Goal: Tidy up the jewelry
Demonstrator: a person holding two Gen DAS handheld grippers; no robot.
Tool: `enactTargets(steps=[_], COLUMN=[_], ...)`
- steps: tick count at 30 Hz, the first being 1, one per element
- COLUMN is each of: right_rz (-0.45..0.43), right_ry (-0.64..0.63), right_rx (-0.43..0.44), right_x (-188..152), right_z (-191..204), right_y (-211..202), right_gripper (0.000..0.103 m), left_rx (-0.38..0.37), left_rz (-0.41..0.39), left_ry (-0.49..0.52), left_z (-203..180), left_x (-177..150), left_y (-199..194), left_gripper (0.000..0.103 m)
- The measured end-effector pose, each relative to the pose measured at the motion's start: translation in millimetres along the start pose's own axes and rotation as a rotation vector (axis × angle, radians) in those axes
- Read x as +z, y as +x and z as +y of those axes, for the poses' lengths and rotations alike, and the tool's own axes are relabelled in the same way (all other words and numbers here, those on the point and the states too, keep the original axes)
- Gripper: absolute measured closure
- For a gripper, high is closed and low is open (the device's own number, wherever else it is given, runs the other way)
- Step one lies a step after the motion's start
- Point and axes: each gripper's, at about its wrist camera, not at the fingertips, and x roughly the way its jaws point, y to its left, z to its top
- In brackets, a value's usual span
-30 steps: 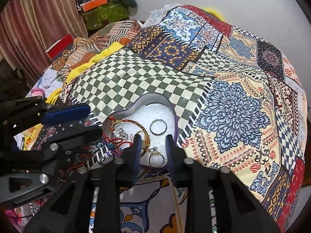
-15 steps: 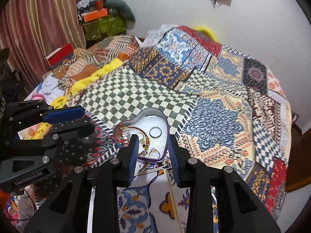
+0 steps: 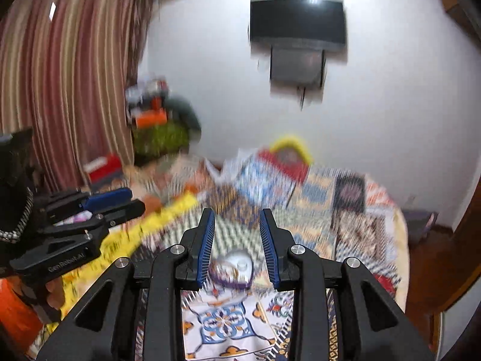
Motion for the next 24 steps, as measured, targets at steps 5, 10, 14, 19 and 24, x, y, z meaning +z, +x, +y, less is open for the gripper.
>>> enactTargets(steps=[5,10,14,19,24], right_rz=[-0.167,-0.249,-0.284,-0.279,-0.251], right_ry=[0.021,0.066,0.091,0.073,0.076], right_rx=[-0.031,-0.076,-0.145,-0.192,-0.175], right_x=[4,-3,-10,-14,-20], right_z=[15,23,27,33,32], right_y=[-52,-74,-78,-80,-84], right_gripper=[0.050,0.025,0.003,0.000,0.000], left_rx=[0.027,0.054,0.091,0.100,0.096], left_rz=[-0.171,-0.250,-0.272,-0.254,-0.239], left_ry=[0.032,0.024,0.019,-0.020,-0.057], left_z=[-20,-30,-32,-27,-23], left_x=[9,5,1,-5,-9], left_y=[-60,-93,-105,-104,-104], left_gripper=[0.050,0.016,0.006,0.003,0.003])
